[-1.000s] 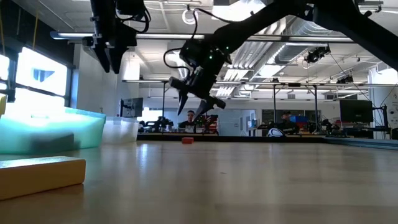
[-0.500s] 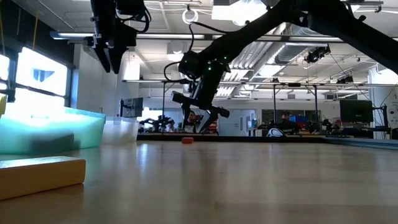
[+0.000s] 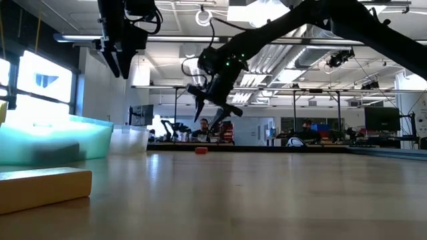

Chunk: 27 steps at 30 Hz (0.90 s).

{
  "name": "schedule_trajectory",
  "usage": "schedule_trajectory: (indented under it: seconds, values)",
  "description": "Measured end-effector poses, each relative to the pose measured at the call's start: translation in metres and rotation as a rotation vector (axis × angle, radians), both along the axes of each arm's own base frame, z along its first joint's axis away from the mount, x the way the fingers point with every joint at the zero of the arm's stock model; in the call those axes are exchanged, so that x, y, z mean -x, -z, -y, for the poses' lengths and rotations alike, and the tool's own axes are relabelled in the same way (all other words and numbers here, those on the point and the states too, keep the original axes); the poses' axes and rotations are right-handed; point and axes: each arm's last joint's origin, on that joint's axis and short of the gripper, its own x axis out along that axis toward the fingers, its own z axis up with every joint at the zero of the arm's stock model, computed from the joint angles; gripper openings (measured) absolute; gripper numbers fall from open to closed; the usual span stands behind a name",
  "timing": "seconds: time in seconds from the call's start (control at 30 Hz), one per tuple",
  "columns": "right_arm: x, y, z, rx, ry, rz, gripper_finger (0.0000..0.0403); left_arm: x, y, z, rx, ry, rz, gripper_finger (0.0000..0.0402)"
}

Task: Sort & place blocks by color
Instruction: Put the orange rectangular block into the green bin

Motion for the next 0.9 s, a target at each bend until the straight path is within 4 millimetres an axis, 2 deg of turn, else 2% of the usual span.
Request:
schedule_trajectory:
  seconds: [0.17, 0.33, 0.5, 0.67, 0.9]
  values:
    - [0.002, -0.033, 0.013, 0.07, -0.021, 0.042, 0.0238, 0.0, 0.0, 0.0, -0.007, -0.002, -0.002, 0.022]
    - [0.007, -0.04, 0.019, 0.071, -0.019, 0.036, 0.0238, -0.001, -0.001, -0.001, -0.016, -0.002, 0.008, 0.022]
    - [0.009, -0.02, 0.017, -0.045, 0.005, -0.023, 0.0238, -0.002, -0.001, -0.002, -0.022, -0.002, 0.015, 0.022]
    - [0.0, 0.006, 0.012, -0.185, 0.023, -0.021, 0.0238, -0.002, -0.001, -0.002, -0.022, -0.002, 0.016, 0.022]
    - [-0.007, 0.026, 0.007, -0.235, 0.037, -0.043, 0.0238, -0.002, -0.001, -0.002, -0.022, -0.002, 0.015, 0.022]
